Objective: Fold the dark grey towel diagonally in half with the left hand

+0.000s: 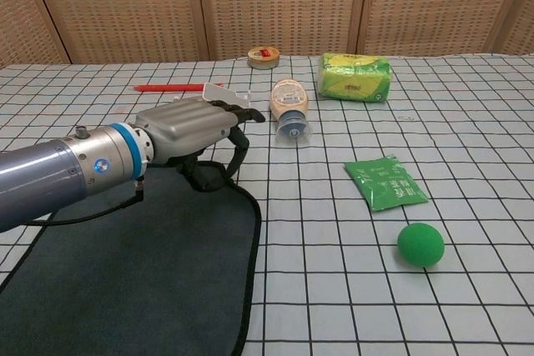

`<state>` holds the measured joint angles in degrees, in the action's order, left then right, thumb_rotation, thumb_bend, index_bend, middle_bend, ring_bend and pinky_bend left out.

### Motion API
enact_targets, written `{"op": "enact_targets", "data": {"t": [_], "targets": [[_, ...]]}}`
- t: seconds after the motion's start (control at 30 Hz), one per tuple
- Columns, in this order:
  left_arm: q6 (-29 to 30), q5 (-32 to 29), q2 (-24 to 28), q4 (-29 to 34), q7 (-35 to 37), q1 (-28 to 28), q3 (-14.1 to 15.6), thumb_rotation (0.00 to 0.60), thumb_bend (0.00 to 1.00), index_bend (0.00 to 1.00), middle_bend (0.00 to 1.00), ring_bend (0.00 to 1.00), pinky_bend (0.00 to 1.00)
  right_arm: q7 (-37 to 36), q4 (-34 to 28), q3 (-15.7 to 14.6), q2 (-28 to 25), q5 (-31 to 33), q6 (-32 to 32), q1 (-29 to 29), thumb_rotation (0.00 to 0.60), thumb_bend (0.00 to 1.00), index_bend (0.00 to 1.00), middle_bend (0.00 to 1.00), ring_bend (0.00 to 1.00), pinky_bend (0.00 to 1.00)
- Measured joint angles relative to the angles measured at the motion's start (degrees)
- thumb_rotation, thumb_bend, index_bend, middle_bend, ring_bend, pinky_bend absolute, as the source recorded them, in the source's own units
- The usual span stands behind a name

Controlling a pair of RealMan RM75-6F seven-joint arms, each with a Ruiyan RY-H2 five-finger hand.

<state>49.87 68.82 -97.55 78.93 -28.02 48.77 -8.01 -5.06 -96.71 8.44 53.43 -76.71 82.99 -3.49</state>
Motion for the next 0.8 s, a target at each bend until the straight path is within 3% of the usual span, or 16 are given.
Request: {"op": "enact_targets", "data": {"t": [0.37,0.8], "targets": [[3.89,-1.33,10.55,15.13,-3.66,-5.44,5.96,0.600,0.47,0.63,0.00,0.00,0.00,0.26,-0.50,-0.20,-0.11,-0.76,0.51,0.14,0.600,0.00,0.04,0.00,0.00,0.00],[7.68,2.21,16.24,21.34,-3.28,-11.12,13.35,0.600,0.47,0.62,0.00,0.00,0.00,-0.21,-0.71,-0.22,-0.35,-1.01,0.90,0.36,0.600,0.00,0.03,0.00,0.00,0.00]]}}
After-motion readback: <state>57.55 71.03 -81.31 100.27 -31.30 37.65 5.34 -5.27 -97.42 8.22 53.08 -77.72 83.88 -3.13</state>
